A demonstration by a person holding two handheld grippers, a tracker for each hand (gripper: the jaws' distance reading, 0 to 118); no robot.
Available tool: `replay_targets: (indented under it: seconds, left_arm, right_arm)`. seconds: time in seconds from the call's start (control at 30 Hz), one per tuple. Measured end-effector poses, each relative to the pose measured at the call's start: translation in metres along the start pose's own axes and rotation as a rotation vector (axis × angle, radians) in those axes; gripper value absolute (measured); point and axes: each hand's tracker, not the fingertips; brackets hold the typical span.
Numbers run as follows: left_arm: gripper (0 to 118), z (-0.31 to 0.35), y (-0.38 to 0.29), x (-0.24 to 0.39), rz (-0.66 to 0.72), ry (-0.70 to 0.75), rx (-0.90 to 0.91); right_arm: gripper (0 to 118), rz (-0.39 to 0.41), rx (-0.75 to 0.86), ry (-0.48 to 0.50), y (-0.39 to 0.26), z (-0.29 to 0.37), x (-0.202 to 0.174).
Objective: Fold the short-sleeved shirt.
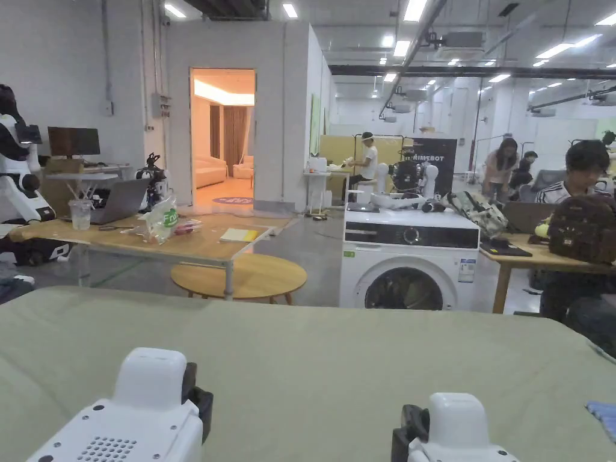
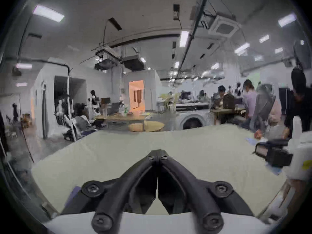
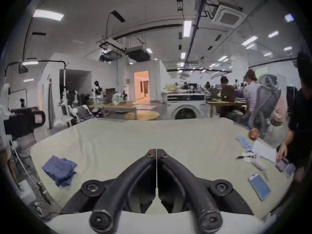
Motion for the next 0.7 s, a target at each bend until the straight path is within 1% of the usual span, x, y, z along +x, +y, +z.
replay_targets:
  seconds: [0.03, 0.07, 0.1, 0.13, 0.17, 0.2, 0.27, 0.3, 0.5, 0.7]
  left_arm:
    - [0, 0.004, -0.002, -0.004, 0.036, -0.045, 0.020]
    - [0, 0.007, -0.002, -0.006, 0.041, -0.054, 0.013]
    - [0, 0.010, -0.002, -0.006, 0.014, -0.042, 0.013]
    - [0, 0.015, -0.004, -0.006, -0.047, -0.025, 0.047]
    - [0, 0.018, -0.004, -0.005, -0.076, -0.015, 0.058]
    - [0, 0.020, -0.005, -0.006, -0.065, -0.023, 0.047]
    - [0, 0.023, -0.008, -0.007, -0.062, -0.032, 0.038]
    - [0, 0.023, -0.010, -0.006, -0.066, -0.031, 0.028]
    - [0, 0.029, -0.012, -0.008, -0.043, -0.044, 0.036]
    - [0, 0.032, -0.015, -0.003, -0.052, -0.046, 0.044]
  right_arm:
    - [0, 0.029, 0.018, -0.015, -0.003, 0.006, 0.000]
    - [0, 0.061, 0.039, -0.052, -0.005, 0.010, -0.001]
    - [0, 0.085, 0.048, -0.071, -0.006, 0.013, -0.001]
    - [0, 0.105, 0.047, -0.067, -0.006, 0.016, -0.001]
    - [0, 0.105, 0.061, -0.073, -0.006, 0.021, -0.002]
    - [0, 0.098, 0.081, -0.083, -0.007, 0.026, -0.002]
    - [0, 0.022, 0.089, -0.058, -0.005, 0.034, 0.003]
    - [0, 0.006, 0.086, -0.055, -0.005, 0.036, 0.003]
    - [0, 0.073, 0.064, -0.066, -0.004, 0.038, -0.001]
    - [1, 0.067, 0.061, -0.038, -0.001, 0.038, -0.003]
